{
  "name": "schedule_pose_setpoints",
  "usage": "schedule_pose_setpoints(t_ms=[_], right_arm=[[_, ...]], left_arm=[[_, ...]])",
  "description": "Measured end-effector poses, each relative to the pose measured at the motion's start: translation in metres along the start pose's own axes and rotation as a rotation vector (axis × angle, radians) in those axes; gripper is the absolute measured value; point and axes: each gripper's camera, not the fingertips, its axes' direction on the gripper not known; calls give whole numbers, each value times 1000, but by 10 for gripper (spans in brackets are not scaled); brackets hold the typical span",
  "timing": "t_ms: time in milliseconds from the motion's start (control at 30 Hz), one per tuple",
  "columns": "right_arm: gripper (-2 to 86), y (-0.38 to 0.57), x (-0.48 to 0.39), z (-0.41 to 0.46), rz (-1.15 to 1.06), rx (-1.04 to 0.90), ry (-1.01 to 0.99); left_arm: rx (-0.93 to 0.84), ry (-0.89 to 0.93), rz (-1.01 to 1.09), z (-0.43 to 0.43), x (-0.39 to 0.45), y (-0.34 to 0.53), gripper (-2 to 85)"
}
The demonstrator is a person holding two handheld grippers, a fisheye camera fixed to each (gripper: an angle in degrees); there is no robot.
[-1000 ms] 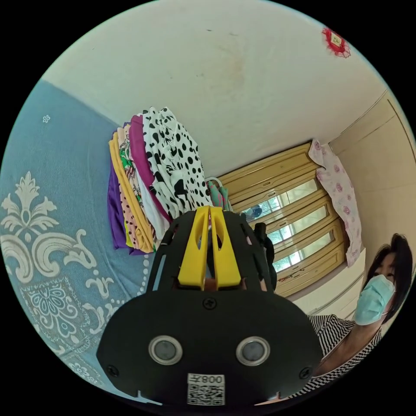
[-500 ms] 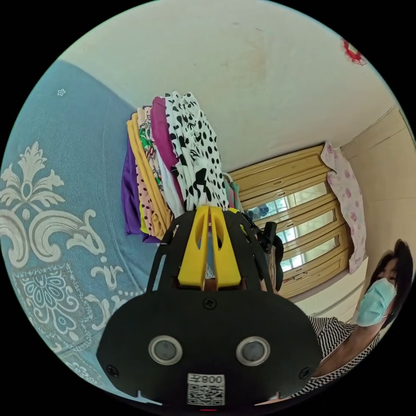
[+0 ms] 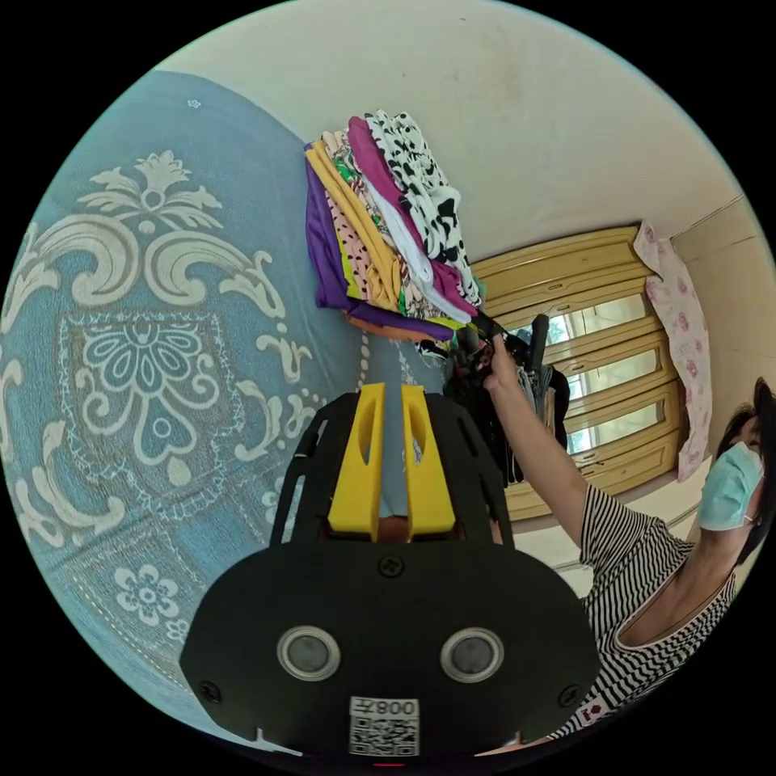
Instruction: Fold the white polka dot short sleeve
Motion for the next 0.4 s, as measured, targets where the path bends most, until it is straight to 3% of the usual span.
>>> schedule_pose_setpoints(t_ms=[400], right_arm=[[37,41,-32,50,-23,-55,74]], left_arm=[[-108,-68,118,31,27,46,10]])
